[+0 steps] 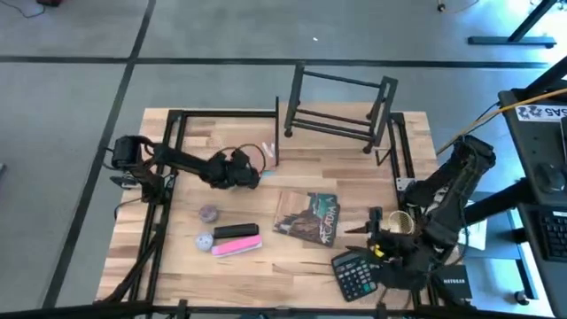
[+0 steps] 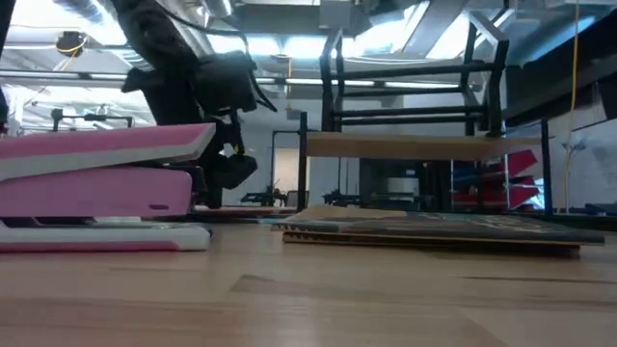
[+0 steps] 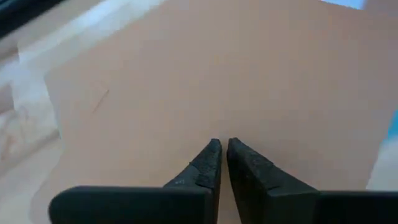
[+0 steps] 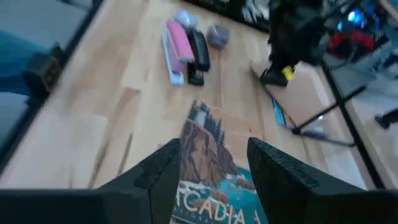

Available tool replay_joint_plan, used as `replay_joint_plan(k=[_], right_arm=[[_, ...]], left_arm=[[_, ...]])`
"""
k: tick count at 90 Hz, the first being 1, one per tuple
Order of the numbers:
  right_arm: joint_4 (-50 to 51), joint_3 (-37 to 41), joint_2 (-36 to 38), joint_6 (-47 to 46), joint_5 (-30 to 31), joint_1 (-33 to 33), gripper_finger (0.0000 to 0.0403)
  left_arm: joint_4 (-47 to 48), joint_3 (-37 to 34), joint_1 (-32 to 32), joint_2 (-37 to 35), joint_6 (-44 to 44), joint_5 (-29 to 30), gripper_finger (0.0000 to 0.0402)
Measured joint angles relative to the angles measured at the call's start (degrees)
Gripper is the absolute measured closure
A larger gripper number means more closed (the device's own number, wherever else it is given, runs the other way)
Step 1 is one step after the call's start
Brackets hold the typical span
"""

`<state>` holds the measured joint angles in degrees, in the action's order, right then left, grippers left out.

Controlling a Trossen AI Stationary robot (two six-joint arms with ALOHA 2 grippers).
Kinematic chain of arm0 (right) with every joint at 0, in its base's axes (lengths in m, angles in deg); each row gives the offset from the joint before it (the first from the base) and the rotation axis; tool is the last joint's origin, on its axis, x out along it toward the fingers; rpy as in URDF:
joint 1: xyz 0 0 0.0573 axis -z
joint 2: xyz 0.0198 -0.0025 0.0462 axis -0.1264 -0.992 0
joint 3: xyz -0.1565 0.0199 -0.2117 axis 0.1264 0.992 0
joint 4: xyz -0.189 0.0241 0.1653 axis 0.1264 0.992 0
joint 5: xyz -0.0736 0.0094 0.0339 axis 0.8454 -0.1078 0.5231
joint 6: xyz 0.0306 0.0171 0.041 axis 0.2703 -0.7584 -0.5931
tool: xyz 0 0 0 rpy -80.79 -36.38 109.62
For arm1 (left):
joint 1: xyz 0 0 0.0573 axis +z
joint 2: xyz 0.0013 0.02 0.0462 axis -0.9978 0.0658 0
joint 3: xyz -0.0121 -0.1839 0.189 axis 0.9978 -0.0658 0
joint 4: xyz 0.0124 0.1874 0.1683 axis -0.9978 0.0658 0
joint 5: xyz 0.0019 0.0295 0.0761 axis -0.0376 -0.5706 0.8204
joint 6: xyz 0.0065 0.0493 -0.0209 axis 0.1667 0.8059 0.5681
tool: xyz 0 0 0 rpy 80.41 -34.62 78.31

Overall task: Stock shelves
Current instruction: Move books closer to the center of the table

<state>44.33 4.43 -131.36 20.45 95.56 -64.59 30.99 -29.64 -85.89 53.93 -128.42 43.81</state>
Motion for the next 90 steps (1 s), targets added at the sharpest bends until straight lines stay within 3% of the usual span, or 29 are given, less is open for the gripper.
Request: replay_joint_plan(k=[6,13,21,44,54,62,72,80,90], right_arm=[[0.0,-0.2,0.0,0.0,0.8,-1.1,0.0233],[0.0,-0.2,0.0,0.1,1.9,-2.3,0.0233],[0.0,-0.2,0.0,0.2,2.7,-3.2,0.0233],[0.2,-0.3,0.0,2.0,3.9,-3.1,0.0233],[0.1,-0.3,0.0,2.6,4.6,-3.1,0.0233],[0.1,-0.3,0.0,3.0,5.9,-3.1,0.0233],[0.1,-0.3,0.0,3.4,7.2,-2.9,0.0233],[0.0,-0.3,0.0,3.9,7.3,-2.6,0.0233],[0.0,-0.3,0.0,3.9,7.3,-2.6,0.0233]], left_arm=[[0.9,-0.2,-2.8,0.0,-3.0,0.7,0.0392],[1.3,-0.2,-6.2,0.0,-6.2,-4.0,0.0392],[1.3,0.1,-9.5,0.0,-9.8,-4.7,0.0393],[10.3,6.7,-14.2,-3.7,-10.8,-8.5,0.0393],[18.2,12.3,-13.8,-6.8,-8.2,-2.9,0.0393],[25.4,15.1,-10.8,-7.6,-5.2,4.0,0.0393],[24.2,16.3,-2.6,-8.8,2.8,8.7,0.0395],[20.2,15.4,6.3,-8.6,11.4,6.9,0.0400],[9.7,13.4,17.6,-8.4,22.6,0.3,0.0401]])
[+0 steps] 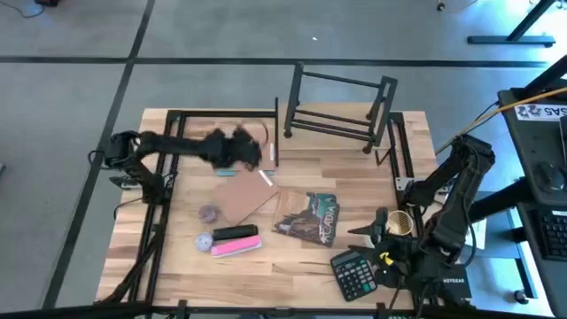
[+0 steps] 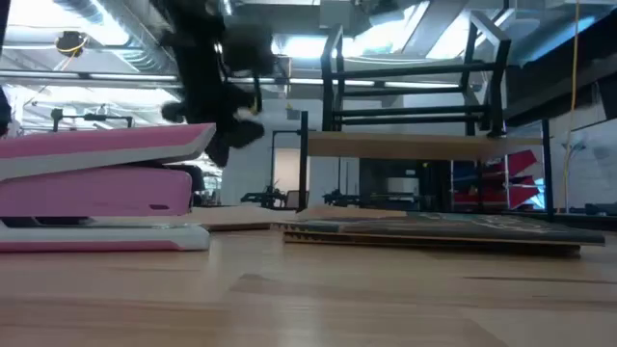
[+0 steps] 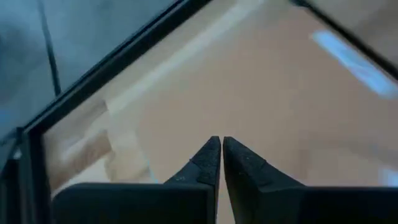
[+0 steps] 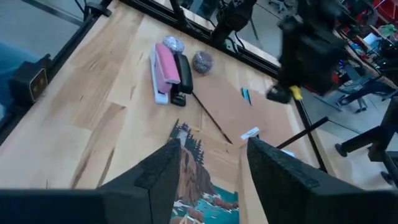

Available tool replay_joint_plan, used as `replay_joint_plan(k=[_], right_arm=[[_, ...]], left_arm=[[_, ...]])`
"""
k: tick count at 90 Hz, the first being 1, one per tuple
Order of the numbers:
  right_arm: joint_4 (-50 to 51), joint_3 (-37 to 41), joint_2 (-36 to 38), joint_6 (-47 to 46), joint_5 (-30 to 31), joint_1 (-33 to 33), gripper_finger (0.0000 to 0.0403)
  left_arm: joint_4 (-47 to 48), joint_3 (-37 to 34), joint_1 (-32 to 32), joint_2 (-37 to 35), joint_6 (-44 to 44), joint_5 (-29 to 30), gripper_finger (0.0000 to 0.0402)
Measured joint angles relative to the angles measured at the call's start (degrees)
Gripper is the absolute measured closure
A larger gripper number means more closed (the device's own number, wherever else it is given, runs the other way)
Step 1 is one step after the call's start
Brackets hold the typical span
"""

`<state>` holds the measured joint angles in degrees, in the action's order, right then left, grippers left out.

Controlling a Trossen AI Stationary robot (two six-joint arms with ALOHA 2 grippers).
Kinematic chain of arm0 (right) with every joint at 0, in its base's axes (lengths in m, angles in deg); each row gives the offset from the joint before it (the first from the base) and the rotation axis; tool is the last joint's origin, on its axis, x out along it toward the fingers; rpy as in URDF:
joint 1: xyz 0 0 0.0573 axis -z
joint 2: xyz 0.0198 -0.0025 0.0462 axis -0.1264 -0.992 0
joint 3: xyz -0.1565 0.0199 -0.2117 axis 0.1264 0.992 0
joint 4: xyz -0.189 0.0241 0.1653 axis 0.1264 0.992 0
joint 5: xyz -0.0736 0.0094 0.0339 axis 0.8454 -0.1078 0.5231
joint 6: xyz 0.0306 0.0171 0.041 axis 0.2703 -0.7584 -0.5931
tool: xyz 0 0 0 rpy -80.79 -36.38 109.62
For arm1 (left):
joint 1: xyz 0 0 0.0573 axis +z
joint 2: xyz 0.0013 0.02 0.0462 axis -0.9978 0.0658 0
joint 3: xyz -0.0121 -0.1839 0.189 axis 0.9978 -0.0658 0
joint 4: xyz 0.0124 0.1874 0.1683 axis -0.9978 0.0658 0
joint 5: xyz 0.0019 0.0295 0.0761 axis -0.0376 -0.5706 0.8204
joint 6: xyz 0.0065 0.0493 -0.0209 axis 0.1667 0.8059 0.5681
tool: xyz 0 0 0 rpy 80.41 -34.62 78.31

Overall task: Stock shelves
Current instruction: Move books closer to the center of the table

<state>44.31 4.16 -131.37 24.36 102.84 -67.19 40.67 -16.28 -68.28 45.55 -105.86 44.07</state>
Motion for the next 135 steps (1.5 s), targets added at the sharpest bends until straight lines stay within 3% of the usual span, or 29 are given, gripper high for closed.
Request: replay_joint_plan(k=[9,15,27,58,77,98,135], right_arm=[[0.0,0.0,0.0,0.0,-0.1,0.5,0.0233],[0.0,0.0,0.0,-0.1,-0.7,0.8,0.0233],[0.0,0.0,0.1,0.0,-1.4,2.2,0.0233],[0.0,0.0,0.1,0.1,-3.0,4.2,0.0233],[-0.2,0.0,0.1,-0.1,-4.0,4.1,0.0233],[-0.2,0.0,0.1,-0.3,-4.1,4.1,0.0233],[0.0,0.0,0.1,-0.3,-4.1,4.1,0.0233]], left_arm=[[-9.9,-1.4,9.0,0.2,6.6,-8.4,0.0401],[-14.0,-2.0,13.5,1.0,8.5,-11.0,0.0401],[-15.6,-1.9,20.1,3.5,8.3,-15.8,0.0402],[-15.1,-1.7,22.2,13.1,7.6,-20.6,0.0401],[-9.9,-1.5,18.2,14.0,9.0,-20.1,0.0401],[-0.9,-1.6,8.4,14.0,8.7,-15.7,0.0401],[4.0,-1.9,-11.2,14.3,-3.9,-12.1,0.0401]])
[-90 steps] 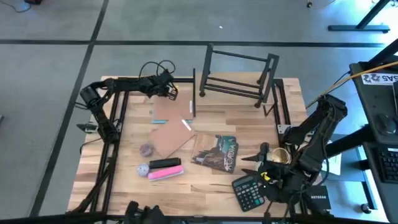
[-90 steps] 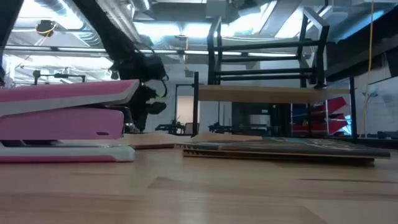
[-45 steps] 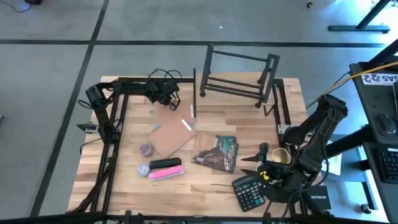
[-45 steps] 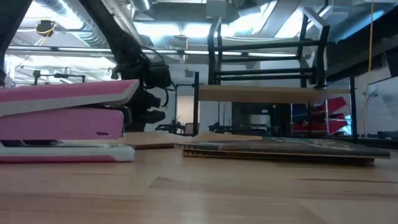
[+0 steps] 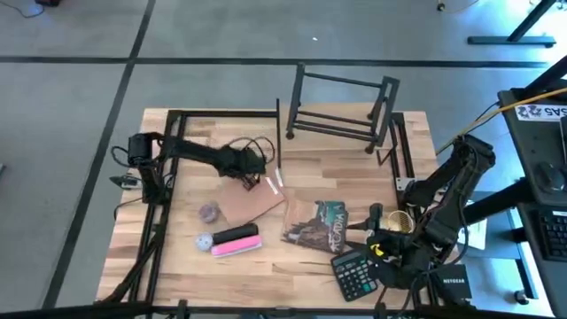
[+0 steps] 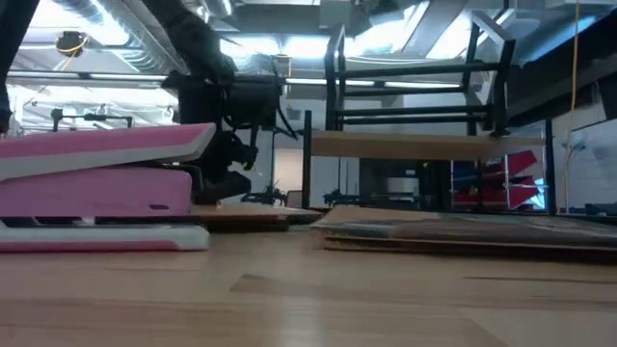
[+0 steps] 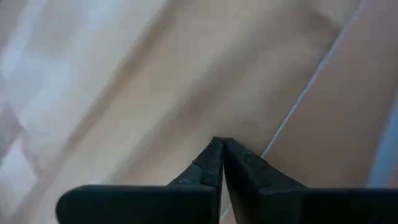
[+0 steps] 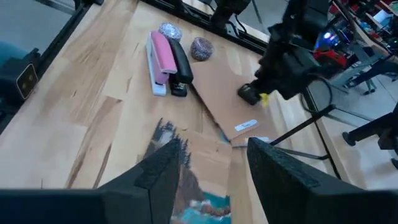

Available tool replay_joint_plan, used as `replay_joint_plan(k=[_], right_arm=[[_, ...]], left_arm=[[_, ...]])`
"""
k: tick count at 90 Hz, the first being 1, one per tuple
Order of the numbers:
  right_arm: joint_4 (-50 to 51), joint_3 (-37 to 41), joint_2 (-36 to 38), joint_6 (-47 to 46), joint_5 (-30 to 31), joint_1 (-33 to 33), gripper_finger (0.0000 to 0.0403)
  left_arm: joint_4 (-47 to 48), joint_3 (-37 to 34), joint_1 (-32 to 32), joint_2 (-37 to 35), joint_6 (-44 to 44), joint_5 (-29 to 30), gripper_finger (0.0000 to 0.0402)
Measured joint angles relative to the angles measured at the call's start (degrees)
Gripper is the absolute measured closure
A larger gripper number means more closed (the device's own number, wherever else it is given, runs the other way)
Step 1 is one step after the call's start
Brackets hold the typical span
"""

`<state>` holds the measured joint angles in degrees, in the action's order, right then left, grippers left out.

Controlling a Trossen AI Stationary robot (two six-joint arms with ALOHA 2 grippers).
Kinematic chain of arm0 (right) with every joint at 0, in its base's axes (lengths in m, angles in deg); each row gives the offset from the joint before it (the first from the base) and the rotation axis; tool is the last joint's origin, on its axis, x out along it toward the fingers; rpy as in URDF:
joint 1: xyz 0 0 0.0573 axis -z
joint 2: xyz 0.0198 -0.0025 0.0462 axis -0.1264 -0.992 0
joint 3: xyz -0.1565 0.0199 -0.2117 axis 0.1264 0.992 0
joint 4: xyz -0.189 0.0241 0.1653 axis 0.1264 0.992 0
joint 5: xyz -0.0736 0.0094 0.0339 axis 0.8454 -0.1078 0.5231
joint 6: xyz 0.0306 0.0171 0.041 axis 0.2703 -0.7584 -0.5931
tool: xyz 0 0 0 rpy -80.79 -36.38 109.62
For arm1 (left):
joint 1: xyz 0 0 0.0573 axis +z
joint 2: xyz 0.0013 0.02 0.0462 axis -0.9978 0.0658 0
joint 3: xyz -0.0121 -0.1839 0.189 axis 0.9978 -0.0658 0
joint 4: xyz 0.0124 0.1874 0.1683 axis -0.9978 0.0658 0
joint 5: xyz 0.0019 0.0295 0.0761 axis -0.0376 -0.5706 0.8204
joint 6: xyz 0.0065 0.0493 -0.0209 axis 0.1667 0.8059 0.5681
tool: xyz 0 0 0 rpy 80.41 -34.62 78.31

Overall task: Stock shelves
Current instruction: Move books closer to the center of the table

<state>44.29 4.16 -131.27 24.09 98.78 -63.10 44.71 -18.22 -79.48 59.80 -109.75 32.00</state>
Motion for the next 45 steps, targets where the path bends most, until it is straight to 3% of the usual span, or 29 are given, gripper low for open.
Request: replay_joint_plan(k=[26,45], right_arm=[[0.1,0.0,0.0,0.5,0.0,0.0,0.0233],[0.1,0.0,0.0,0.6,0.0,0.0,0.0233]], left_arm=[[-1.2,0.0,-12.3,0.0,-12.1,-0.2,0.0401],[-5.4,0.0,-17.5,0.0,-16.8,-0.5,0.0401]])
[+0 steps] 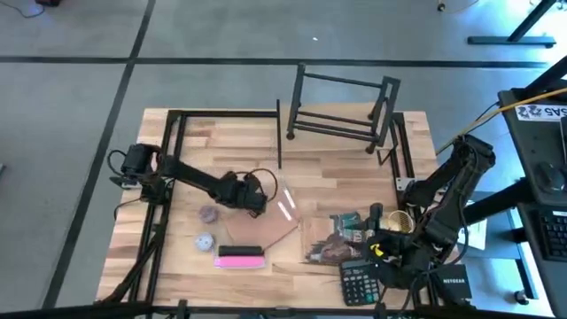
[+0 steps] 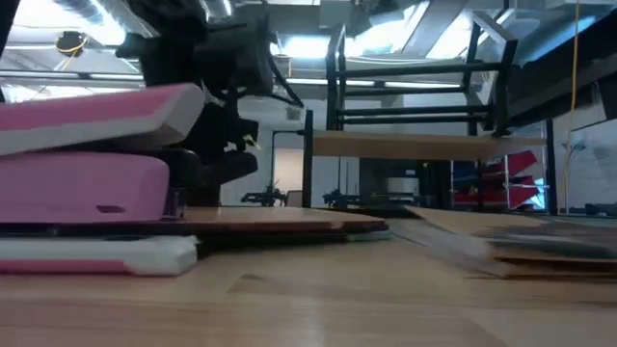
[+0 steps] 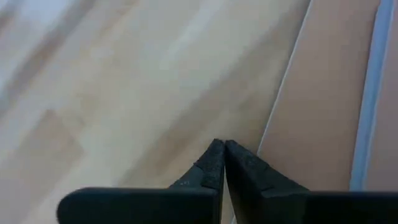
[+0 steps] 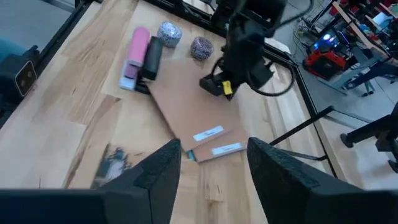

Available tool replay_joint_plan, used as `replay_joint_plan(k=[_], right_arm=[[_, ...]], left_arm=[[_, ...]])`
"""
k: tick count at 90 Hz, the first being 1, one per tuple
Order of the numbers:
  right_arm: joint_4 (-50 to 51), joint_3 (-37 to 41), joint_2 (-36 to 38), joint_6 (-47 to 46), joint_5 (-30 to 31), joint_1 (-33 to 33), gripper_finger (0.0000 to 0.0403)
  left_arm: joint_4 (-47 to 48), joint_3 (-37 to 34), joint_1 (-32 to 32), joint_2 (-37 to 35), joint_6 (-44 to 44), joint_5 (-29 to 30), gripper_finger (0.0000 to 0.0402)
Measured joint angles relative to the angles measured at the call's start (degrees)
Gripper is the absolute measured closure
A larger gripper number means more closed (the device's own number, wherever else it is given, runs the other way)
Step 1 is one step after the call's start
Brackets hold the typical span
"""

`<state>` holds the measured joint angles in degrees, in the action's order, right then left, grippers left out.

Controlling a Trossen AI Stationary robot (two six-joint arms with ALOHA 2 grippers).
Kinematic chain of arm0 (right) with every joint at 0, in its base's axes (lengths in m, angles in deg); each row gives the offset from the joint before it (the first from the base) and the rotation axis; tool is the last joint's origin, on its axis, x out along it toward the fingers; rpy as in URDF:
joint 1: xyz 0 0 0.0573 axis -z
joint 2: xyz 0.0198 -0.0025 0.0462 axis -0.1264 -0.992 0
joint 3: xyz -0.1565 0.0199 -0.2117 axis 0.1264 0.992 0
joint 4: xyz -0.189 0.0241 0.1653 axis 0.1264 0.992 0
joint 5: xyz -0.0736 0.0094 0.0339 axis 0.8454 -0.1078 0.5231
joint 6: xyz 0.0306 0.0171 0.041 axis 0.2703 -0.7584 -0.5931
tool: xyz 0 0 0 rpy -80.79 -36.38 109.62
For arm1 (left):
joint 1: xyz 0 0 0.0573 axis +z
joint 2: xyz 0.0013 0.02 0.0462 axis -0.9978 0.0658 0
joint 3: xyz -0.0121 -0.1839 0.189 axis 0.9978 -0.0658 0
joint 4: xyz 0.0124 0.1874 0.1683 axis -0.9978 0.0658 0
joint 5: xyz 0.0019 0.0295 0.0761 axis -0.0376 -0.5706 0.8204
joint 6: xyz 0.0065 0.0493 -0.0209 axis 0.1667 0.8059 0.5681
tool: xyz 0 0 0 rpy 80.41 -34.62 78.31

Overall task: Stock shelves
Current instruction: Move books closer to the center of the table, then remove the book holder from the shelf

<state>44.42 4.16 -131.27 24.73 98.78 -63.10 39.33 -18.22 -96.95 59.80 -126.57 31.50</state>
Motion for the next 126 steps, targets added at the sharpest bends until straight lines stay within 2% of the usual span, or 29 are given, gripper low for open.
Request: replay_joint_plan(k=[14,25,35,45,54,61,69,78,94,108,117,126], right_arm=[[0.3,0.0,0.0,0.0,0.0,0.0,0.0233],[0.5,0.0,0.0,0.0,0.0,0.0,0.0233],[0.5,0.0,0.0,0.0,0.0,0.0,0.0233],[0.9,0.0,0.0,0.0,0.1,0.0,0.0233],[1.3,0.0,0.0,0.0,0.1,0.0,0.0233],[1.4,0.0,0.0,0.0,0.2,0.0,0.0233],[1.5,0.0,0.0,0.0,0.5,0.0,0.0233],[1.4,0.0,0.0,0.2,0.7,0.0,0.0233],[1.3,0.0,0.0,0.2,0.7,0.0,0.0233],[1.3,0.0,0.0,0.2,0.7,0.0,0.0233],[1.3,0.0,0.0,0.2,0.6,0.0,0.0233],[1.3,0.0,0.0,0.0,0.5,0.0,0.0233]], left_arm=[[1.7,2.2,-1.1,-1.0,-1.6,2.2,0.0401],[4.7,6.1,-1.2,-5.3,-0.9,4.9,0.0401],[8.3,10.5,-1.0,-11.3,1.3,12.6,0.0401],[8.2,14.9,-0.8,-17.4,5.7,22.6,0.0401],[2.1,18.6,-0.5,-23.4,12.0,31.8,0.0401],[-6.8,19.5,0.5,-26.6,18.6,35.2,0.0401],[-19.1,19.6,3.0,-28.9,29.3,33.7,0.0393],[-29.8,19.8,6.9,-29.1,37.5,28.6,0.0364],[-33.4,19.6,14.7,-25.3,36.1,16.5,0.0280],[-36.8,19.7,20.3,-20.1,34.6,8.4,0.0199],[-40.5,19.6,21.2,-16.1,38.4,7.3,0.0156],[-45.6,19.7,21.5,-13.0,41.5,9.6,0.0132]])
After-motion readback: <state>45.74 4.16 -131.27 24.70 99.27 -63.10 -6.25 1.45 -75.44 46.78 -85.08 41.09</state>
